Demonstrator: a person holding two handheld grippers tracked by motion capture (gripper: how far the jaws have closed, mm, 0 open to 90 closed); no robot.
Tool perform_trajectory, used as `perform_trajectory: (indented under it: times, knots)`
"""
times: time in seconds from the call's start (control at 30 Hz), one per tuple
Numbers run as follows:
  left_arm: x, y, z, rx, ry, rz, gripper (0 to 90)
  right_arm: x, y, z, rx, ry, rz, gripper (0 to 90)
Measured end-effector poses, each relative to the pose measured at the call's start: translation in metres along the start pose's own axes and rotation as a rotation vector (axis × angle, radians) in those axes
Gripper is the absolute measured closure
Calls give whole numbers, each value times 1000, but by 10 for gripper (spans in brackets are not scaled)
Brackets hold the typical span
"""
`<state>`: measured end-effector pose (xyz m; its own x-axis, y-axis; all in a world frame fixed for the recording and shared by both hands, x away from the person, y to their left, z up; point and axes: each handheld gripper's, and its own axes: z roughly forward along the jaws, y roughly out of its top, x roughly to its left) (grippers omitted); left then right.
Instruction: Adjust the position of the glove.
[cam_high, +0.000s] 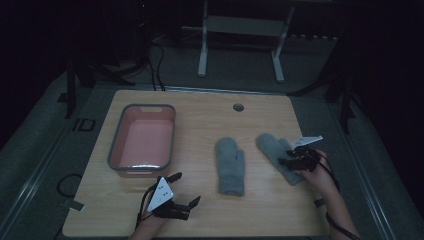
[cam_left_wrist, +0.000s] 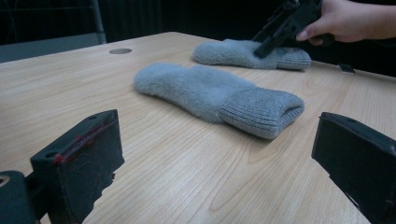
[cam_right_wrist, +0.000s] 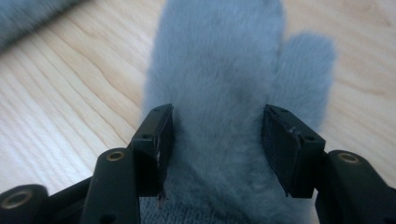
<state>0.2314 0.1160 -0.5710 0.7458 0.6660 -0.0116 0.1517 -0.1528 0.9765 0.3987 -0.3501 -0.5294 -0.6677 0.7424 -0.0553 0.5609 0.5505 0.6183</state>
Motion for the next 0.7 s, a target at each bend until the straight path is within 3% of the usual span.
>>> perform_trajectory:
  times: [0.1,0.13,0.17,0.23,0.3,0.33,0.4,0.53,0.7]
  knots:
    - [0,0,0,1,-1,0,21,4,-5,5,-3,-24,27,552]
    - [0,0,0,1,-1,0,22,4,-5,5,-3,-24,27,552]
    - [0,0,0,1,-2,1,22,5,-5,5,-9,-27,59,589]
    - [0,0,0,2,-3,2,22,9,-8,5,-53,-45,185,728]
    - [0,0,0,2,-2,1,22,13,-9,3,-79,-72,251,777]
    - [0,0,0,2,-2,1,21,13,-9,3,-79,-72,251,777]
    - [0,0,0,1,0,0,21,22,-6,-1,-109,-130,321,803]
    - [-1,0,1,0,1,2,21,42,4,-11,-146,-174,406,806]
    - [-1,1,0,-4,4,4,21,68,18,-18,-159,-228,455,807]
